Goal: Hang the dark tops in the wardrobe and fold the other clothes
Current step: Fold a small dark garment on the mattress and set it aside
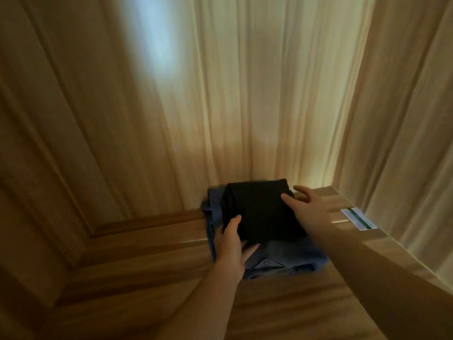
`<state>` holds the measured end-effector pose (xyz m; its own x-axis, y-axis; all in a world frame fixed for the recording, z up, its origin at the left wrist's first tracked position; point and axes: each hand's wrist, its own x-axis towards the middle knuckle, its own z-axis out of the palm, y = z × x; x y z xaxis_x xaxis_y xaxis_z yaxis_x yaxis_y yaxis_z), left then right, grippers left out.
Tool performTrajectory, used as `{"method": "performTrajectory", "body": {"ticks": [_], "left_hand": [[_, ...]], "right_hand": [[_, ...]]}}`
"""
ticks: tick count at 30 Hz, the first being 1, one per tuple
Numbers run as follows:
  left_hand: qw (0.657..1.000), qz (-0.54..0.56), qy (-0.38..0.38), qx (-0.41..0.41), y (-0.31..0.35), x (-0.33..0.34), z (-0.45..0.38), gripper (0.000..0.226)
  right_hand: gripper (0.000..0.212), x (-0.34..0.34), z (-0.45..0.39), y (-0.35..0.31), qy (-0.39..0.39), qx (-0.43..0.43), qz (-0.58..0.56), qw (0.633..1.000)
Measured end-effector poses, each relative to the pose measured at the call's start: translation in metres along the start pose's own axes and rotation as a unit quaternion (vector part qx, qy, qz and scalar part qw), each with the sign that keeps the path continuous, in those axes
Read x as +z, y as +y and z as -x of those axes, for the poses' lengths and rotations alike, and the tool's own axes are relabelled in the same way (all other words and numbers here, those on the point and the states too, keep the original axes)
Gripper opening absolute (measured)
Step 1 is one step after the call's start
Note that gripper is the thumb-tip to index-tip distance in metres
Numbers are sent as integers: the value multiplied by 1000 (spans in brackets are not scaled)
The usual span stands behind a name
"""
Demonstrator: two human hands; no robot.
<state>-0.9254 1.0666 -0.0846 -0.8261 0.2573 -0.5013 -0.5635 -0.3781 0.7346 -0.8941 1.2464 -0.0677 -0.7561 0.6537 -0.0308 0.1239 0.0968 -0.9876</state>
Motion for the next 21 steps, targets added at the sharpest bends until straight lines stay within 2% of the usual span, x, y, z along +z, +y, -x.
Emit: {"method": "performTrajectory", "body": {"ticks": [2,4,8,11,13,15,18,20,21], "left_hand": [[996,-84,29,-1,-3,-4,-20,11],[992,-120,41,-13,-8,-7,-32,19],[987,-153,55,5,-10,-9,-40,21],[980,-187,61,25,-9,-10,-41,22],[958,-263,83,77,-8,-11,-41,30],[904,-380,113,162,-5,-13,-39,42],[781,-524,123,317,-4,-12,-20,56],[696,-595,67,397,-6,-2,8,55],[667,-621,21,411,-8,5,26,51]], "right_hand": [[46,16,-13,21,13,-45,168,985],[46,30,-9,48,7,-75,243,967],[46,37,-3,64,51,-99,280,954],[50,32,4,54,23,-87,246,965],[55,21,17,49,4,-90,231,969],[57,6,34,44,-6,-102,250,963],[62,-28,66,34,-13,-112,307,945],[64,-56,88,24,-6,-108,339,935],[64,-70,101,18,-3,-109,367,924]]}}
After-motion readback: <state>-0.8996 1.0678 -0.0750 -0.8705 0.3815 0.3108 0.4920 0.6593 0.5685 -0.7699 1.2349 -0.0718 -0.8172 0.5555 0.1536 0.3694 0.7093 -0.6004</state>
